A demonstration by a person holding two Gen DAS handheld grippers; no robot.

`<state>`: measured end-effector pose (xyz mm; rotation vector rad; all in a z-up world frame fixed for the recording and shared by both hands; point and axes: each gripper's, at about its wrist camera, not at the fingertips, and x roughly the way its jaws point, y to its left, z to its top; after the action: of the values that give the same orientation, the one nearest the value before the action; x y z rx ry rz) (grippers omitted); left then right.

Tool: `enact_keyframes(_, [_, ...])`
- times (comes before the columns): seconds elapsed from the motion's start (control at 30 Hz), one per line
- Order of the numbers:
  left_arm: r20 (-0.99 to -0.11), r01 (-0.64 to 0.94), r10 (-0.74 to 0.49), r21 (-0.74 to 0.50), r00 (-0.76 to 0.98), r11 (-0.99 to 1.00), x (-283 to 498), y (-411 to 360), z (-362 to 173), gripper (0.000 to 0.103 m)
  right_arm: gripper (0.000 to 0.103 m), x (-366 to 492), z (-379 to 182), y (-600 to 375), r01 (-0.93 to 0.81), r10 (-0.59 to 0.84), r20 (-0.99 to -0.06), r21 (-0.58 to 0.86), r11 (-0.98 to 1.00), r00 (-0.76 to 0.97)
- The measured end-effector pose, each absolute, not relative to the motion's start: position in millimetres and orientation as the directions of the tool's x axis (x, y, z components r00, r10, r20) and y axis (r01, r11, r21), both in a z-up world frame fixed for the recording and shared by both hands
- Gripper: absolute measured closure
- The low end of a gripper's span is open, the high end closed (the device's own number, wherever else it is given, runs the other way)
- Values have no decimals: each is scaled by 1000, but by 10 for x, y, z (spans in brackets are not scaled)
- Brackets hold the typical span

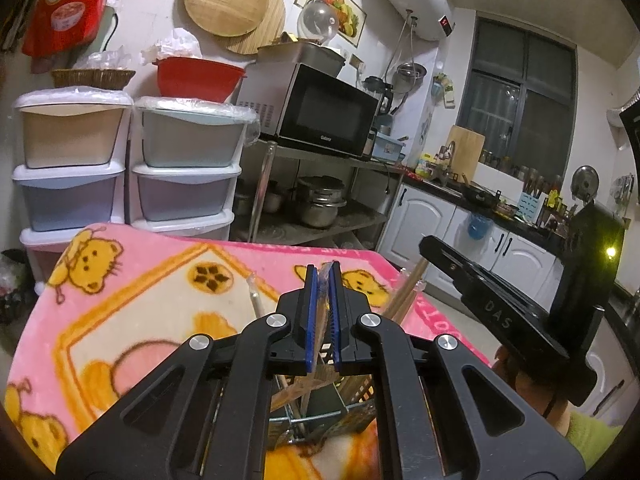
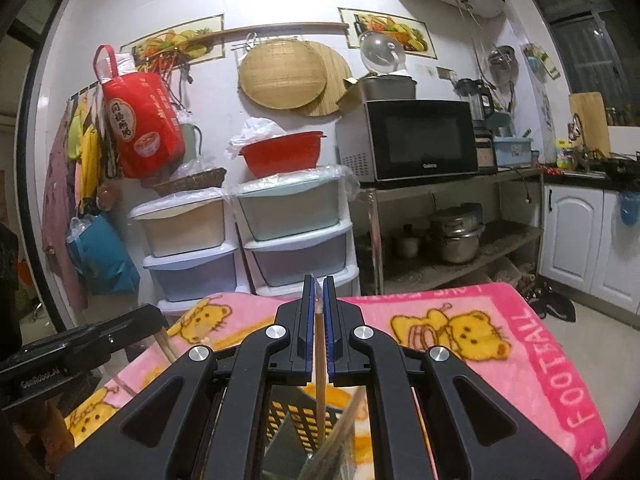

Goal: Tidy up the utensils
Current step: 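Lower chopsticks into the green holder and open both tools, then withdraw both open tools from the holder toward the remaining chopsticks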

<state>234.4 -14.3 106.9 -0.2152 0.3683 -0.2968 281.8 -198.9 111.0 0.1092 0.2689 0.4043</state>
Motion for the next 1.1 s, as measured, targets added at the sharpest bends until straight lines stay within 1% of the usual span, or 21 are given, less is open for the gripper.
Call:
enact_keyframes(0.2, [-352,233,-320,-267,880,935,2348,-109,1023,100,98,2756,1062,-2115,-351,390,-265,182,918,882])
enact_keyframes(0.27, [-362,227,-318,-272,876,935,2346,-95,1010,98,98,2732,1054,-2143,-348,388,-274,183,919,880])
enact_keyframes(0.33, [-370,224,-319,-278,872,934,2341,-82,1004,90,97,2711,1050,-2172,-341,382,-284,185,922,879])
enact_keyframes(0.37, [-372,224,-320,-279,872,934,2331,-76,1003,88,95,2708,1050,-2183,-339,381,-289,188,922,878])
enact_keyframes(0.47, [-372,221,-317,-280,872,934,2306,-66,1010,86,89,2680,1043,-2220,-325,373,-304,198,925,877])
enact_keyframes(0.57, [-377,216,-316,-286,870,934,2276,-41,1012,80,85,2657,1040,-2244,-319,370,-316,202,926,874])
enact_keyframes(0.63, [-378,220,-322,-289,868,932,2250,-22,1023,72,83,2635,1036,-2261,-316,370,-326,207,926,870])
enact_keyframes(0.7, [-375,226,-328,-290,867,930,2217,-10,1036,67,79,2610,1031,-2277,-319,376,-337,213,923,863])
enact_keyframes(0.77, [-375,230,-332,-292,866,928,2185,-1,1044,62,73,2576,1029,-2277,-323,381,-347,216,922,857])
enact_keyframes(0.87, [-375,235,-336,-290,864,928,2143,-2,1056,54,68,2515,1025,-2283,-333,392,-354,216,918,849])
enact_keyframes(0.9, [-372,236,-335,-287,865,928,2119,-1,1062,50,67,2495,1024,-2282,-335,393,-355,214,917,848])
enact_keyframes(0.97, [-366,238,-336,-287,868,928,2081,1,1069,43,60,2452,1019,-2288,-338,396,-357,216,916,846])
enact_keyframes(1.03, [-365,236,-336,-292,868,927,2050,17,1066,35,58,2406,1011,-2297,-341,401,-361,220,914,842])
enact_keyframes(1.1, [-367,235,-340,-301,866,924,2027,40,1060,29,57,2379,1013,-2295,-342,400,-369,215,915,839])
